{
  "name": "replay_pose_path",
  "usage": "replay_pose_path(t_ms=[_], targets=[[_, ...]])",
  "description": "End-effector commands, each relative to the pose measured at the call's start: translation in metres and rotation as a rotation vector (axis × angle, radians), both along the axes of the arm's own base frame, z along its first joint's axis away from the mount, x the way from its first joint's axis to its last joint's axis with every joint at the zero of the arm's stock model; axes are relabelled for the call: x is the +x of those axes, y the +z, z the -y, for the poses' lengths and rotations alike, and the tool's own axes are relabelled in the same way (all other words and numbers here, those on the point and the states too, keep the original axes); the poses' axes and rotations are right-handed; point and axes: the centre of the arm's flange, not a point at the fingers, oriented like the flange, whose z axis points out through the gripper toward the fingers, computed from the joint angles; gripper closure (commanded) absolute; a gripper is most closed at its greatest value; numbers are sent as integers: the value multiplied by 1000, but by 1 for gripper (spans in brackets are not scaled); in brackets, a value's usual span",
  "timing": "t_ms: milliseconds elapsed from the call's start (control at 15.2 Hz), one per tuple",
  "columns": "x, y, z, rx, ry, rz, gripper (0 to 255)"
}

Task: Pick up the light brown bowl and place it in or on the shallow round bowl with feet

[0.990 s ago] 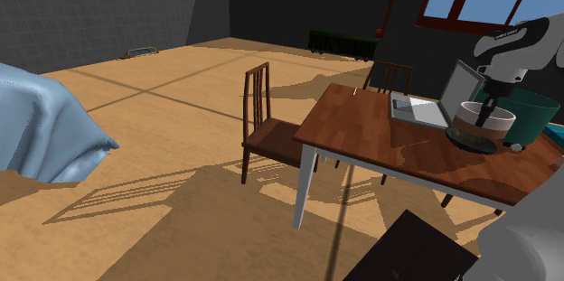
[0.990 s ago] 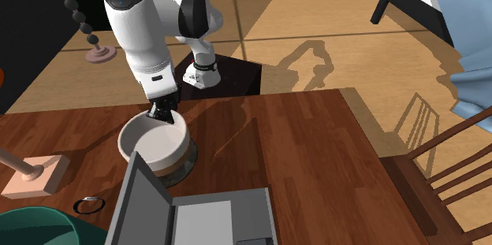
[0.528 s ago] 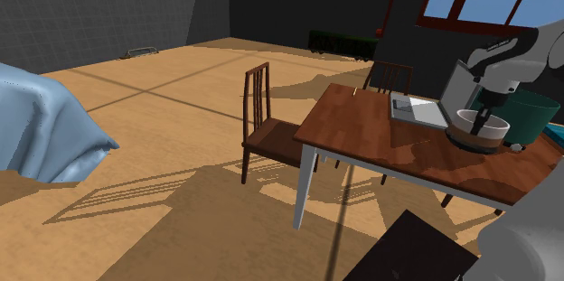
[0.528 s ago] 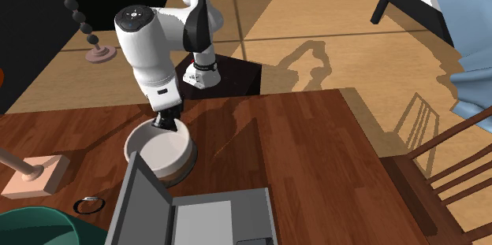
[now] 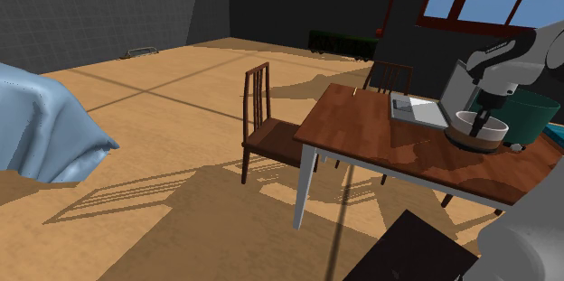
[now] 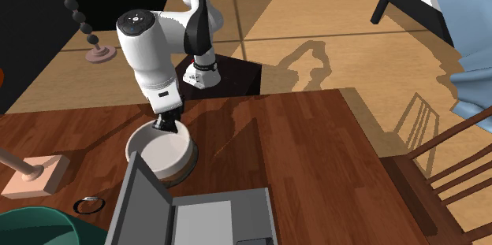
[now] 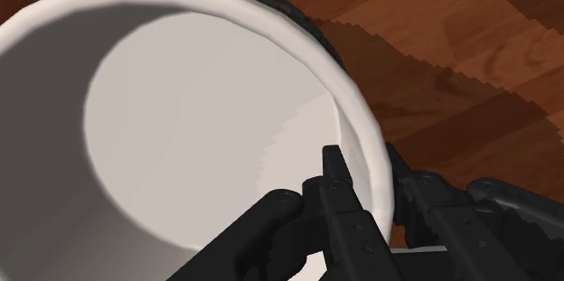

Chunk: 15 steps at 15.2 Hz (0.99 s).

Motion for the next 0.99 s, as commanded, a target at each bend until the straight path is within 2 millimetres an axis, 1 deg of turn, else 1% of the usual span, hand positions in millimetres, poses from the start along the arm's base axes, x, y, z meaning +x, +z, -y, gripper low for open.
replay_pose_path(t_ms=[0,330,528,594,924], targets=[[0,0,0,-1,0,0,0],[0,0,0,-1,0,0,0],[2,40,0,-1,0,0,0],[2,50,0,-1,0,0,0],[2,50,0,-1,0,0,0]])
